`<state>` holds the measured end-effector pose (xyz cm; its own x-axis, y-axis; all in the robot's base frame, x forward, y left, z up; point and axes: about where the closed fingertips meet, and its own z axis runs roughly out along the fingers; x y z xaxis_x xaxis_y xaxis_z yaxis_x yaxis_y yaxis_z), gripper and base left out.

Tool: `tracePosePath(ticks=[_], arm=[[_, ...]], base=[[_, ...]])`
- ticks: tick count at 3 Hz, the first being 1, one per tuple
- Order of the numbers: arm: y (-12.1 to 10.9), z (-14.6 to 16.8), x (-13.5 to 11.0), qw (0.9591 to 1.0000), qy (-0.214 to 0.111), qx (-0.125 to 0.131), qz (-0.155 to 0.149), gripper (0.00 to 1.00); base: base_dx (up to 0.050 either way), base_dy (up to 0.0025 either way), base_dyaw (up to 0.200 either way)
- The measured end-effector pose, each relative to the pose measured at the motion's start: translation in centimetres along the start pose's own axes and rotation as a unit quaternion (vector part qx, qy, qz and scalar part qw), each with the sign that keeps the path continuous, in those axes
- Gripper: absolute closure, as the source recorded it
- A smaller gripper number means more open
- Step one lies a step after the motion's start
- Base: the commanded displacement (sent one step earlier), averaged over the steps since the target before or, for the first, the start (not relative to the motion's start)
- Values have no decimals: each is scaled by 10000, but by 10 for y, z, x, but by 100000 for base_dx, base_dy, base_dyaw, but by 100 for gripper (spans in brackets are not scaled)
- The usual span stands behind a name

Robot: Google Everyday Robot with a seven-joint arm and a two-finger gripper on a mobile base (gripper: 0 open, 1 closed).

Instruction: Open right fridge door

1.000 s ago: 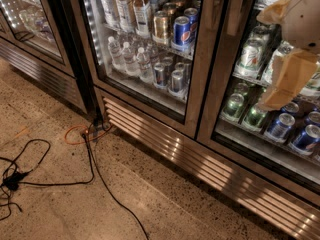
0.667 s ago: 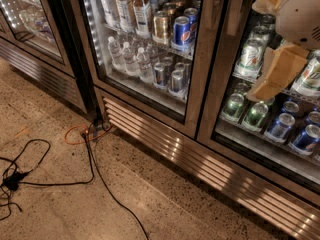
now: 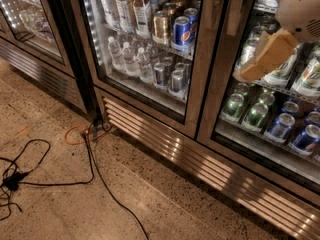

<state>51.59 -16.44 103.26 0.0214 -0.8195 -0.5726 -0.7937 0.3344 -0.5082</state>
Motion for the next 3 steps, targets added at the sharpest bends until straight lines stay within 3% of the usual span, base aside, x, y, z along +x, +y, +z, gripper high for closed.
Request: tracePosePath(ticks=[1, 3], arm=[[-19, 4, -3, 9991, -361, 22, 208, 0], [-50, 21, -2, 9970, -613, -75, 456, 0]], base=[[0, 0, 0], [0, 0, 0]])
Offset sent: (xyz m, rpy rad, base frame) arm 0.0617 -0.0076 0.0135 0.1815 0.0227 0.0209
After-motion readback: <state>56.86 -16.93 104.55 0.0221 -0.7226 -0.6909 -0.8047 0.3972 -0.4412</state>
